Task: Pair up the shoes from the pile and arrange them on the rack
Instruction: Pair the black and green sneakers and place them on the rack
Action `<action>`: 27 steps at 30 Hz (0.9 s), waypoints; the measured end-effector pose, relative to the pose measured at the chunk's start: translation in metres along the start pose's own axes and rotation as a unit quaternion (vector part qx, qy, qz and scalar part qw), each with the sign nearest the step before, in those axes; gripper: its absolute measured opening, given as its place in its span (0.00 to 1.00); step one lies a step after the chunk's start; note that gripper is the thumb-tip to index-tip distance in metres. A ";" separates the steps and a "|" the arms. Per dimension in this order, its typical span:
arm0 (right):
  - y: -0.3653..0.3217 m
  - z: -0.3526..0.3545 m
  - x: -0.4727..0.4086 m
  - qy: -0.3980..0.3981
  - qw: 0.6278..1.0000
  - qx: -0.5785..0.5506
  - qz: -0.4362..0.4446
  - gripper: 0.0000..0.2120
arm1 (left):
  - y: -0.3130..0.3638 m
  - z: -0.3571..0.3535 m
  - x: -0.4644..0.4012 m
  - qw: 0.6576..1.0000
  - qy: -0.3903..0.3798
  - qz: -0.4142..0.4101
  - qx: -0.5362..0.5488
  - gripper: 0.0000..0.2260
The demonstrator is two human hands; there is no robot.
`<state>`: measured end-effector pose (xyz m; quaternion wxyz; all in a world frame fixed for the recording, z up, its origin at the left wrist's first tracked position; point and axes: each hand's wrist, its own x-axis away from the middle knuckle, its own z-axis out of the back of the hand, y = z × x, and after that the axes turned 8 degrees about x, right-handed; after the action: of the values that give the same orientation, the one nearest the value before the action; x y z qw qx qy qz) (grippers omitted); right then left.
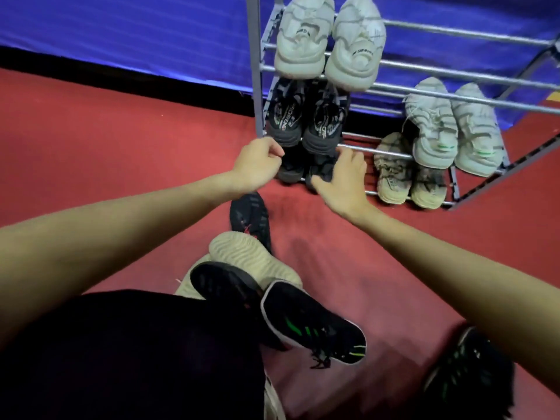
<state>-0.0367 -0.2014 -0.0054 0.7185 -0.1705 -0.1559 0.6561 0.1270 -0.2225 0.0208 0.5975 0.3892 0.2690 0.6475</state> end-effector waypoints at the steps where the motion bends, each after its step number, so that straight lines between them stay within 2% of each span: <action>1: 0.005 -0.007 0.014 -0.040 0.999 0.001 0.001 0.33 | -0.009 -0.006 0.011 0.999 -0.031 0.003 -0.043 0.12; 3: 0.018 -0.017 0.041 -0.112 0.994 0.004 -0.007 0.31 | -0.025 -0.016 0.033 0.984 -0.117 -0.004 -0.136 0.11; 6: 0.042 -0.027 0.079 -0.207 0.977 0.010 -0.044 0.30 | -0.044 -0.030 0.065 0.935 -0.241 0.005 -0.259 0.12; 10: 0.077 -0.038 0.129 -0.296 0.950 0.021 -0.094 0.30 | -0.060 -0.050 0.104 0.887 -0.306 0.049 -0.343 0.17; 12: 0.092 -0.042 0.152 -0.333 0.937 0.033 -0.102 0.32 | -0.067 -0.062 0.120 0.878 -0.318 0.093 -0.345 0.18; 15: 0.108 -0.048 0.176 -0.381 0.919 0.046 -0.090 0.37 | -0.077 -0.079 0.137 0.893 -0.291 0.157 -0.306 0.16; 18: 0.119 -0.053 0.189 -0.411 0.907 0.046 -0.076 0.35 | -0.082 -0.092 0.148 0.923 -0.224 0.165 -0.266 0.10; 22: 0.131 -0.052 0.194 -0.376 0.924 -0.003 -0.071 0.29 | -0.075 -0.106 0.148 0.965 -0.147 0.067 -0.209 0.09; 25: 0.145 -0.046 0.193 -0.313 0.946 -0.047 -0.067 0.26 | -0.056 -0.117 0.143 0.978 -0.133 -0.008 -0.159 0.11; 27: 0.156 -0.038 0.193 -0.293 0.946 -0.110 -0.086 0.25 | -0.038 -0.125 0.142 0.983 -0.114 -0.047 -0.132 0.11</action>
<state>-0.1408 0.0019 -0.1090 0.6715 -0.0348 -0.4443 0.5920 0.0472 -0.0629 -0.0530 0.7004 0.3650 0.1290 0.5996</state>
